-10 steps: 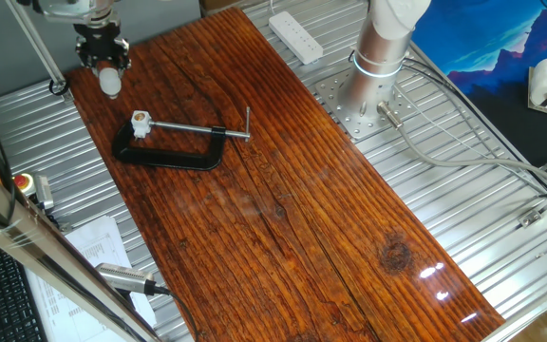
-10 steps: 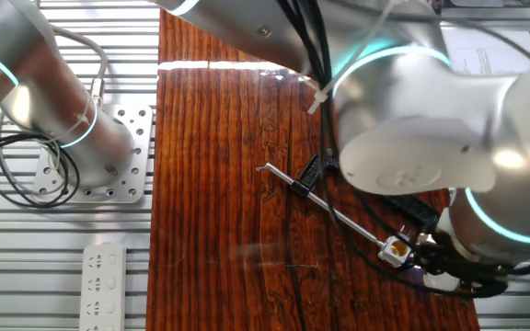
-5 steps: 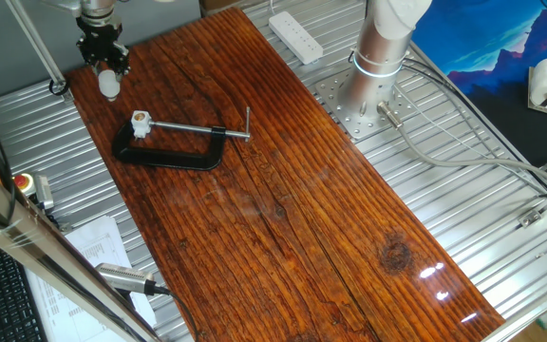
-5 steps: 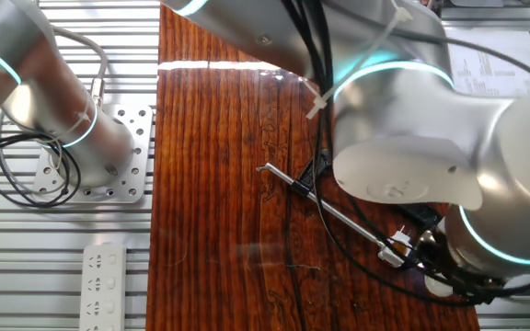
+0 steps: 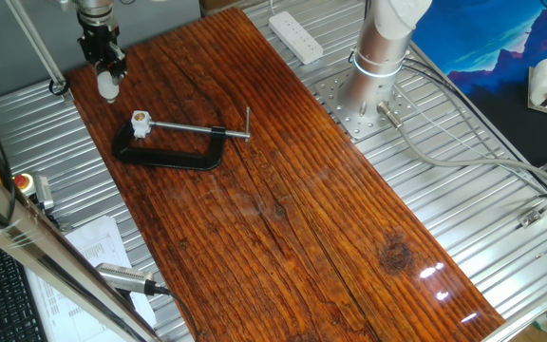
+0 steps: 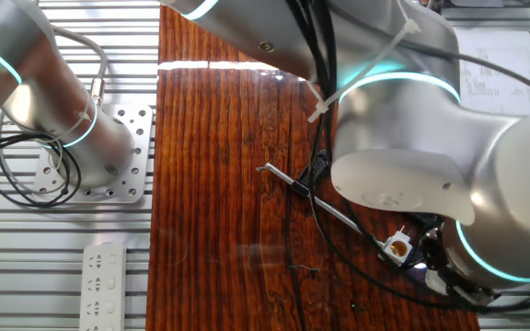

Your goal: Take out the light bulb by rotating it

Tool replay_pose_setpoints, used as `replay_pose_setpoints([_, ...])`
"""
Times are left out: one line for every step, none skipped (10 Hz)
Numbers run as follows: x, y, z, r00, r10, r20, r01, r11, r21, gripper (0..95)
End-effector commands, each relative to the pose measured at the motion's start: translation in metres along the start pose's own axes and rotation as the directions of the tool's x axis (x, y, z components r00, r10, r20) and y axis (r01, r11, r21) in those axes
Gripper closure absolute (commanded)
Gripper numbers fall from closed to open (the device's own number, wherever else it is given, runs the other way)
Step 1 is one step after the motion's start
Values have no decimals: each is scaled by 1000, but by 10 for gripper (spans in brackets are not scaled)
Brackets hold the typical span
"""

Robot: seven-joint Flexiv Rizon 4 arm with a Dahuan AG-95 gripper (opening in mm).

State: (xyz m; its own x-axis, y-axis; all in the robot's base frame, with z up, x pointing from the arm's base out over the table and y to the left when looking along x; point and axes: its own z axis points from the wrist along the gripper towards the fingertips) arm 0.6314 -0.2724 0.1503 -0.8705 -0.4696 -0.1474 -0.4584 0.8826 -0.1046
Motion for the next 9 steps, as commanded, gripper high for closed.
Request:
replay_pose_setpoints([4, 5, 6, 993, 112, 22, -112, 994, -9, 950])
replay_pose_setpoints([4, 5, 6, 993, 114, 27, -114, 993, -8, 950])
replay_pose_setpoints([5, 6, 7, 989, 140, 41, -140, 990, -3, 950])
replay_pose_setpoints([7, 6, 8, 982, 178, 62, -178, 984, 3, 950])
replay_pose_setpoints([9, 7, 9, 976, 206, 69, -206, 978, 3, 950])
replay_pose_setpoints([13, 9, 11, 970, 231, 70, -232, 973, 0, 950])
replay_pose_setpoints([14, 9, 12, 970, 235, 69, -236, 972, -2, 950])
replay_pose_setpoints([15, 10, 12, 969, 236, 67, -236, 972, -1, 950])
replay_pose_setpoints([15, 10, 13, 969, 239, 67, -239, 971, -1, 950])
